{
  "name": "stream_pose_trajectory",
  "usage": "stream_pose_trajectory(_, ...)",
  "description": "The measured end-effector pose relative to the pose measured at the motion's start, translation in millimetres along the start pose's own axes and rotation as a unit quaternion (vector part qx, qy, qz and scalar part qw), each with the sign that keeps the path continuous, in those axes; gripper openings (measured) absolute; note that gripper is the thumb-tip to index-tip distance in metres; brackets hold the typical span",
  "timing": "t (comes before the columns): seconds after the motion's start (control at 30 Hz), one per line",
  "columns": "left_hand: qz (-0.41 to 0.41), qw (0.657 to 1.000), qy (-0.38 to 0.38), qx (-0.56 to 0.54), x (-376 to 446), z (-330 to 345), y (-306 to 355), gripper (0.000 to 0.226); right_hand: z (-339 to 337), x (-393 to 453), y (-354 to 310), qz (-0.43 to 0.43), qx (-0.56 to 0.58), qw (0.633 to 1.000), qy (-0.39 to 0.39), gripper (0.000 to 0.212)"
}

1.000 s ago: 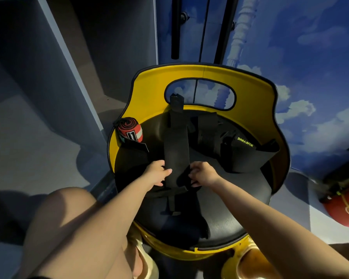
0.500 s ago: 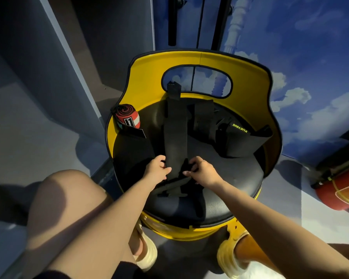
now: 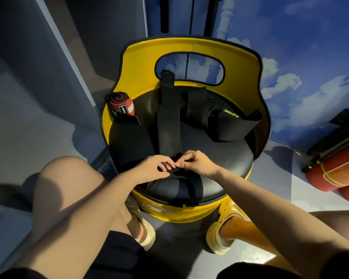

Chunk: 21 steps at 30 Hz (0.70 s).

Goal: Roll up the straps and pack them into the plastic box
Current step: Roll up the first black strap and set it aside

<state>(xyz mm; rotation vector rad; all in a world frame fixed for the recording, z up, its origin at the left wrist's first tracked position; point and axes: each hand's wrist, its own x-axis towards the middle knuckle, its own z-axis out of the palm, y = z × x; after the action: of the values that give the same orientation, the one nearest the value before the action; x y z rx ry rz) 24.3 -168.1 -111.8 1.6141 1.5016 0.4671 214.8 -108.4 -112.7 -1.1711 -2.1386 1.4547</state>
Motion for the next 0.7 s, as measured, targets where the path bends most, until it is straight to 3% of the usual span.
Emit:
stream_pose_trajectory(0.1,0.021,0.994,0.018,0.109,-4,2,2,0.019,1,2,5,-0.026,-0.068,0.997,0.015,0.013)
stream_pose_trajectory(0.27,0.045,0.980,0.022,0.193,-5,3,9,0.024,4,3,4,-0.041,-0.111,0.992,0.034,0.019)
stream_pose_trajectory(0.53,0.040,0.975,-0.024,0.218,-7,4,5,0.023,10,-6,10,-0.034,-0.155,0.987,0.010,0.020)
stream_pose_trajectory(0.7,0.011,0.972,-0.044,0.231,-9,5,5,0.036,13,-10,9,-0.040,-0.179,0.983,0.009,0.022)
